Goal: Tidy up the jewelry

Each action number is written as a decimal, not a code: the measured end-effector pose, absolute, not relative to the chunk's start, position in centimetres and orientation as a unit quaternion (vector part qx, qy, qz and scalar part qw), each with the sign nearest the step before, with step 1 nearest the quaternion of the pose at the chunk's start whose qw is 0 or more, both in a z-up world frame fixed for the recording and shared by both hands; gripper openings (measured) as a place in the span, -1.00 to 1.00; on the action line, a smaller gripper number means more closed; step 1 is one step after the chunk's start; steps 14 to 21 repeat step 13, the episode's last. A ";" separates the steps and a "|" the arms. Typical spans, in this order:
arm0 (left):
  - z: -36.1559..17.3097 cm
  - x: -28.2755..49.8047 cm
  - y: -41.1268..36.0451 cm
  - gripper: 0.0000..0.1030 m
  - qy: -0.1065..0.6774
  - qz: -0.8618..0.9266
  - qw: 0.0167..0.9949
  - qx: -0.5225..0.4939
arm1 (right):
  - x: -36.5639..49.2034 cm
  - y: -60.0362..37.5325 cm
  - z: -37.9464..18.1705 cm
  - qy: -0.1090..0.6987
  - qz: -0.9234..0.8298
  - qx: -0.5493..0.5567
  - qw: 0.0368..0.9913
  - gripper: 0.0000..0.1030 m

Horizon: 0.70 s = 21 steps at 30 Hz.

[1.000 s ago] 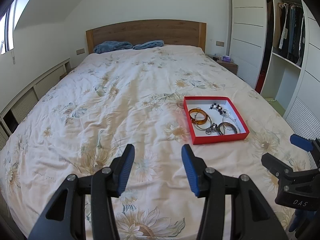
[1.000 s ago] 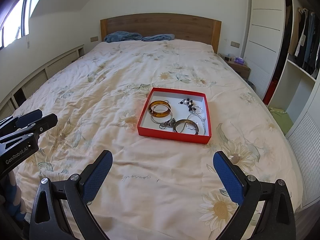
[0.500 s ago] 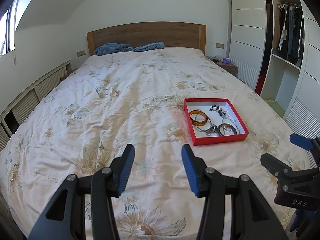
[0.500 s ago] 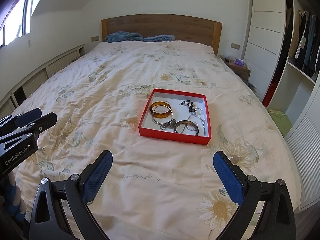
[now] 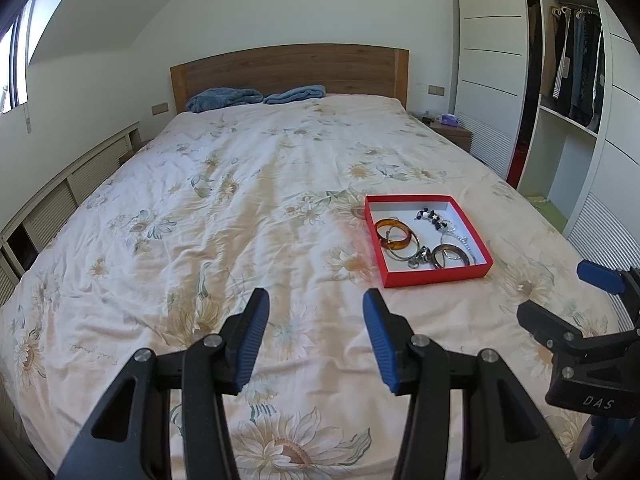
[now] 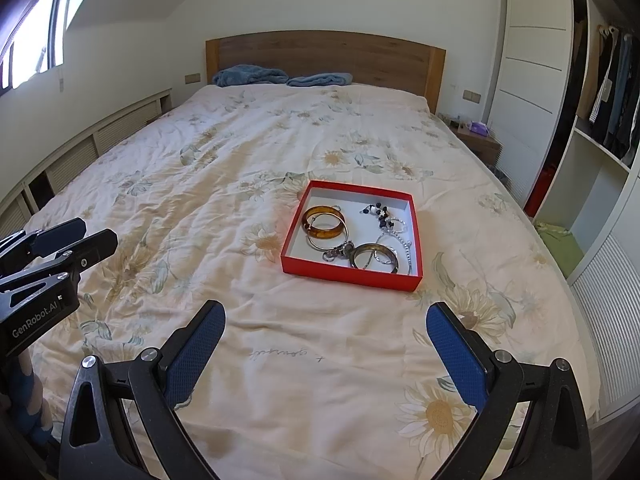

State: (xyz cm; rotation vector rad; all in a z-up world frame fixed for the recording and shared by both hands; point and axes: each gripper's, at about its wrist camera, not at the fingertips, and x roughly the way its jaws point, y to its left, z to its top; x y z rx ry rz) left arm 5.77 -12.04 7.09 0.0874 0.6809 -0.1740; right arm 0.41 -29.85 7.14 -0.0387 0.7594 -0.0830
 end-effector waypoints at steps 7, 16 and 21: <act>7.2 5.4 -12.4 -0.09 0.337 -0.088 0.936 0.046 | 0.4 -29.8 7.2 0.370 -0.040 -0.020 0.928 0.93; 6.8 5.2 -12.5 -0.09 0.342 -0.091 0.934 0.049 | 0.3 -29.8 7.4 0.372 -0.041 -0.019 0.927 0.93; 6.8 5.2 -12.5 -0.09 0.342 -0.091 0.934 0.049 | 0.3 -29.8 7.4 0.372 -0.041 -0.019 0.927 0.93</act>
